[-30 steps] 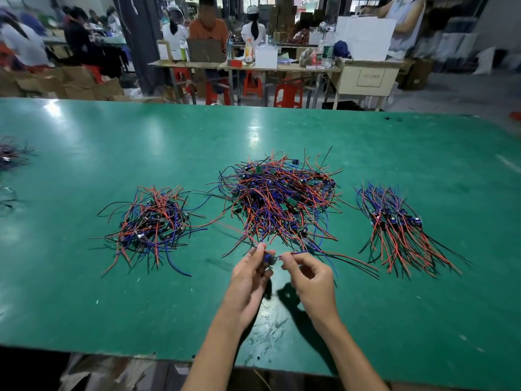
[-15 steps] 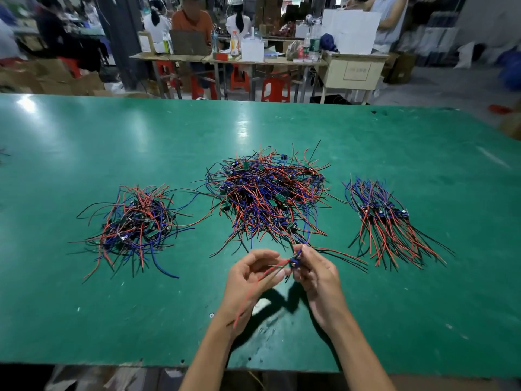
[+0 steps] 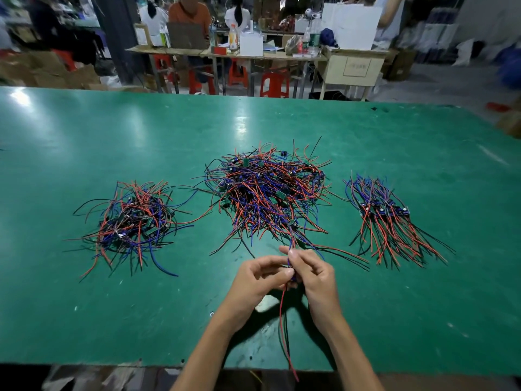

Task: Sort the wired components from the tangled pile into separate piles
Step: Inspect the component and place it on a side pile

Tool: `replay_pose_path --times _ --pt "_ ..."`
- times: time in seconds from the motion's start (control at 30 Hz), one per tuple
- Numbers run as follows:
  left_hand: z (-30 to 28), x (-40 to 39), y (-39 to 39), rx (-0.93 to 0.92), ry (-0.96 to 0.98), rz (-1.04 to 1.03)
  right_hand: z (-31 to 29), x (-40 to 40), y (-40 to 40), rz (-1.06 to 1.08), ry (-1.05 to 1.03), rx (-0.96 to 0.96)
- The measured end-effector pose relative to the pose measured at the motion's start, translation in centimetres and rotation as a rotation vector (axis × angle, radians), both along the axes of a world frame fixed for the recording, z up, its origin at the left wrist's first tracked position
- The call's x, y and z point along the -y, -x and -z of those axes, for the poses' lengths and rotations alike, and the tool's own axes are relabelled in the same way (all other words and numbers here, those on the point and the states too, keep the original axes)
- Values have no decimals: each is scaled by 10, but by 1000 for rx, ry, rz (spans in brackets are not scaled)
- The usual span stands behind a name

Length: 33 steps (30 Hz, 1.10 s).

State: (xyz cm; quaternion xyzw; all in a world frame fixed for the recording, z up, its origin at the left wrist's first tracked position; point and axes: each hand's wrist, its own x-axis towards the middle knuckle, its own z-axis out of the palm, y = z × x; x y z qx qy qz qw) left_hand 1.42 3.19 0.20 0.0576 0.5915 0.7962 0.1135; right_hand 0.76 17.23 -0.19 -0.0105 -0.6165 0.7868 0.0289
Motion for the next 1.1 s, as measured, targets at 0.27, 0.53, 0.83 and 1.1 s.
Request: replay_pose_path --times 0.27,0.53,0.83,1.1 --pt "0 2 -3 15 -20 10 0 4 2 62 -56 -13" --pt "-3 -9 -4 49 51 -144 2 7 0 51 -110 -39" --pt "-8 -10 -6 48 73 -153 6 5 0 83 -155 -55" --pt "-9 -9 -7 50 76 -116 7 3 0 25 -141 -27"
